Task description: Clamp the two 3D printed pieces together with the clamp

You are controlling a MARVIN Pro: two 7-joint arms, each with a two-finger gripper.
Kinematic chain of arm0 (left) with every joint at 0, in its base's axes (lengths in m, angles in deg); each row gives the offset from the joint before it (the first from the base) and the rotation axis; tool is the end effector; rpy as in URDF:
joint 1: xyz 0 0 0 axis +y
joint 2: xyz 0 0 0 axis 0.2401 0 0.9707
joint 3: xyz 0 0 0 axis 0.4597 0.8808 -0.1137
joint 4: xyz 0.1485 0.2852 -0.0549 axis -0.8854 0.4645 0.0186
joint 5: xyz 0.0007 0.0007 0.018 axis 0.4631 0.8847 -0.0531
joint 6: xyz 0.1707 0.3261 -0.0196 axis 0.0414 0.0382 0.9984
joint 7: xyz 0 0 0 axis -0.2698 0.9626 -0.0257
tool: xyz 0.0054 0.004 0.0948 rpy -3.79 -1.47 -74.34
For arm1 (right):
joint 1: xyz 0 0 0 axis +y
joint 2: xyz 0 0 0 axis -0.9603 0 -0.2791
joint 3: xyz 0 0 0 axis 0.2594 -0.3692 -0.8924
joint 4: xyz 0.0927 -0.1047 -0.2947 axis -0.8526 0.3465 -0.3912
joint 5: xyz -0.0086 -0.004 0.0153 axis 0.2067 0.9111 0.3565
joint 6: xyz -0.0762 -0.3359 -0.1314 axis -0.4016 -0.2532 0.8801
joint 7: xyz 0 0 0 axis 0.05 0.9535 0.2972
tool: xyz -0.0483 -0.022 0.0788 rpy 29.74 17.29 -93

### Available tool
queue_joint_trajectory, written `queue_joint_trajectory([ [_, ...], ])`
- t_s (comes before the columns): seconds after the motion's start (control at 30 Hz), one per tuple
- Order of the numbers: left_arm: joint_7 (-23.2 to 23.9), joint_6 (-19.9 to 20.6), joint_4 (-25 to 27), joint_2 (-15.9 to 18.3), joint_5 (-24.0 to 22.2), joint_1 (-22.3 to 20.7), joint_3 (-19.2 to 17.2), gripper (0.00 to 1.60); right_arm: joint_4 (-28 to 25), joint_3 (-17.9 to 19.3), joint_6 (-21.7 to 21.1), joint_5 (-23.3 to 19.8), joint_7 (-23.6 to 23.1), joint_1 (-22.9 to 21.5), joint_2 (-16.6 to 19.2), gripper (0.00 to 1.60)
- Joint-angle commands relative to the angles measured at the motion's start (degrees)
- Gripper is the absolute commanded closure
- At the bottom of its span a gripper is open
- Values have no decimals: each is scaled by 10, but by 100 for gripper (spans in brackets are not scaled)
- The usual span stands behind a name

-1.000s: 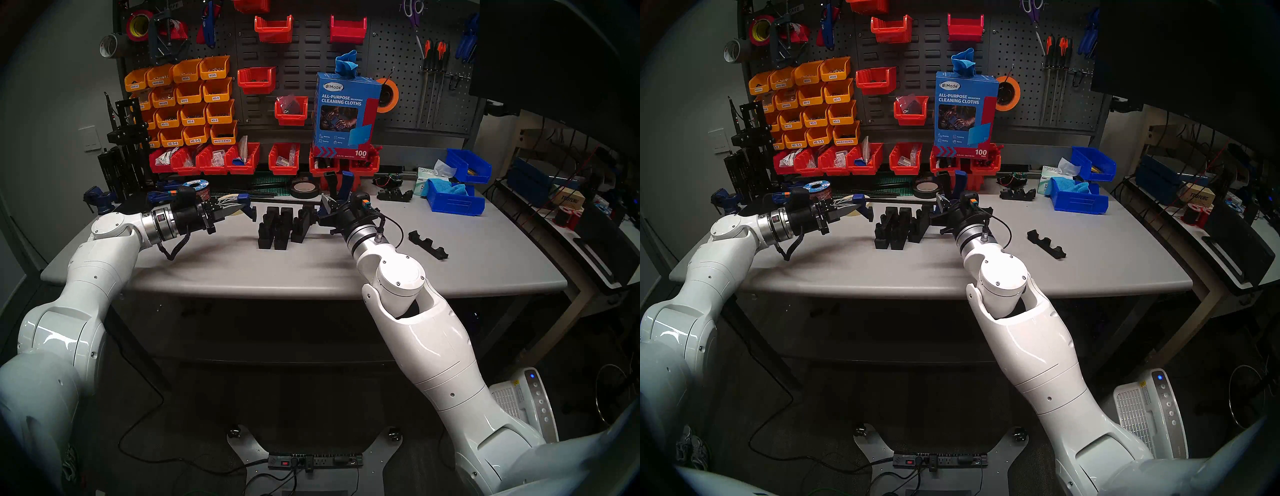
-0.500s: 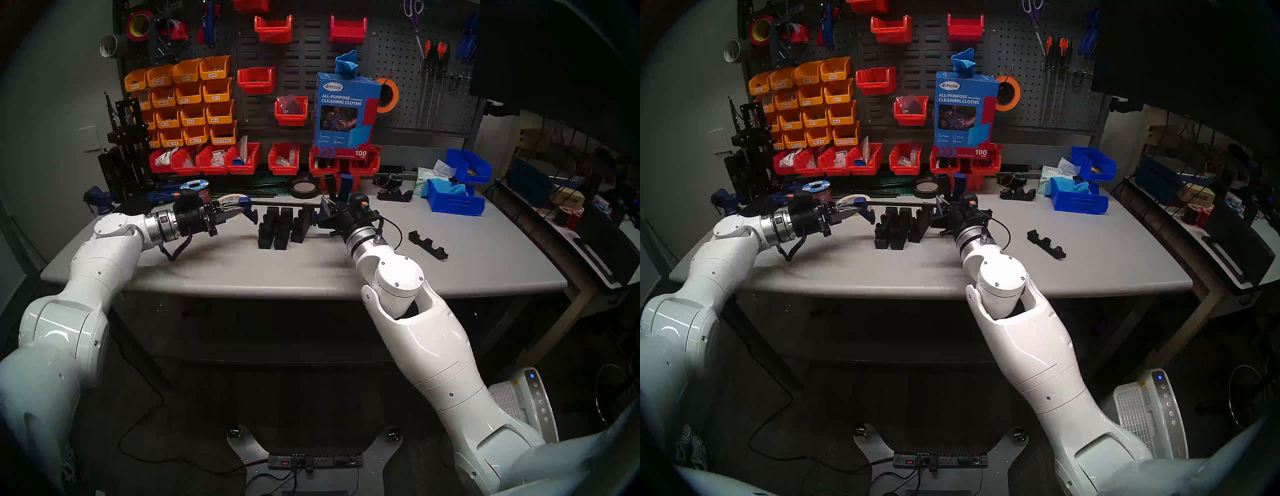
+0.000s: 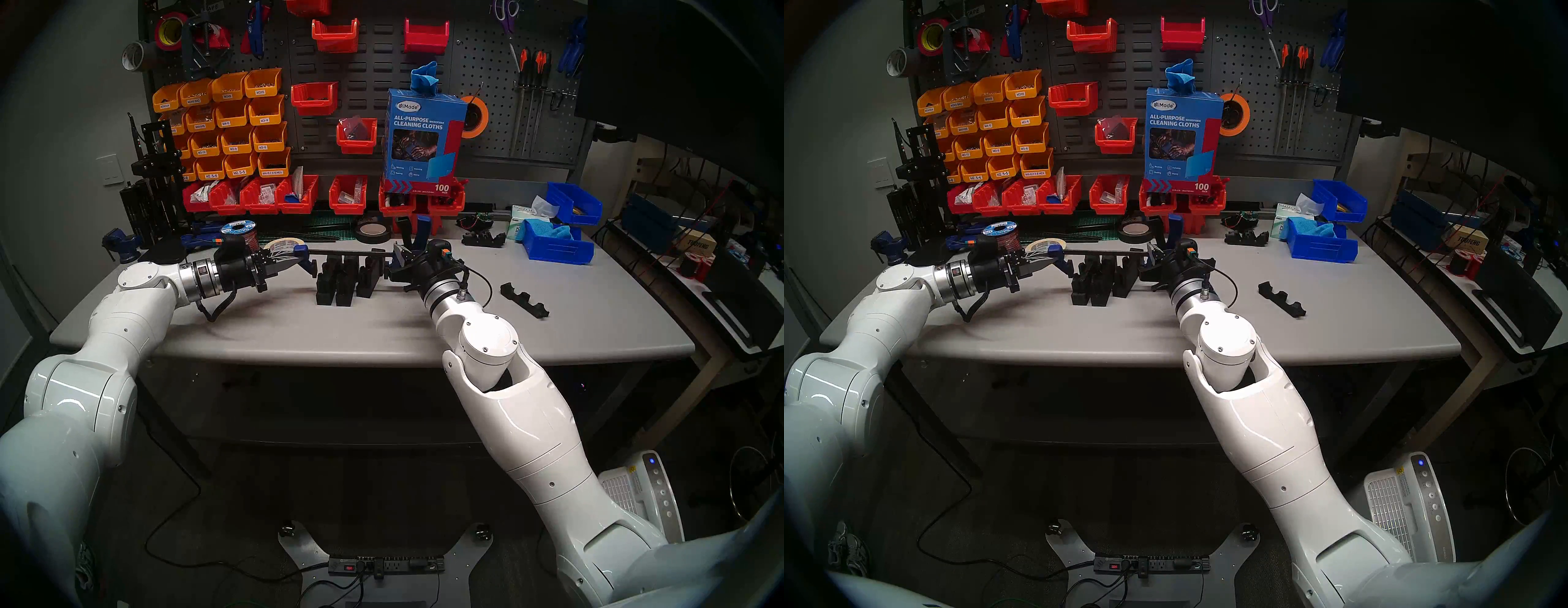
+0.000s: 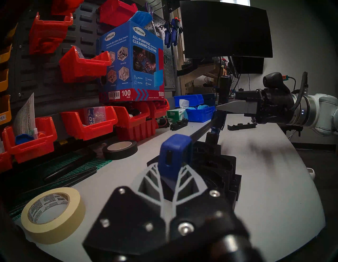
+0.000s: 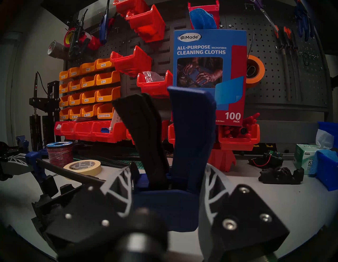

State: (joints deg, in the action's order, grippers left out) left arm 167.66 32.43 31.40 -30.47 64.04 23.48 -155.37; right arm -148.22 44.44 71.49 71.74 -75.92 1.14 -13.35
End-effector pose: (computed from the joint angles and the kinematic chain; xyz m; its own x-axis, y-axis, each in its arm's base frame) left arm 0.6191 0.2278 -0.2239 -0.0867 -0.1022 0.9910 -0.8390 -0.5289 -0.1280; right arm 0.5176 0.1373 -0.2148 -0.1149 -0.0379 0.9927 0.3050 -0.9524 -0.0011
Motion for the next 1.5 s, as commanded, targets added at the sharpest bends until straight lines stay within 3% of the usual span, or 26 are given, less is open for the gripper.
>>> queue_joint_trajectory([
  [0.0, -3, -6, -11, -3, 3, -41, -1, 160, -22, 7, 14, 1, -4, -30, -6, 160],
  [1.47, -27, -43, -113, -35, 50, -94, 5, 160, 35, 22, 18, 9, -26, -46, -26, 160],
])
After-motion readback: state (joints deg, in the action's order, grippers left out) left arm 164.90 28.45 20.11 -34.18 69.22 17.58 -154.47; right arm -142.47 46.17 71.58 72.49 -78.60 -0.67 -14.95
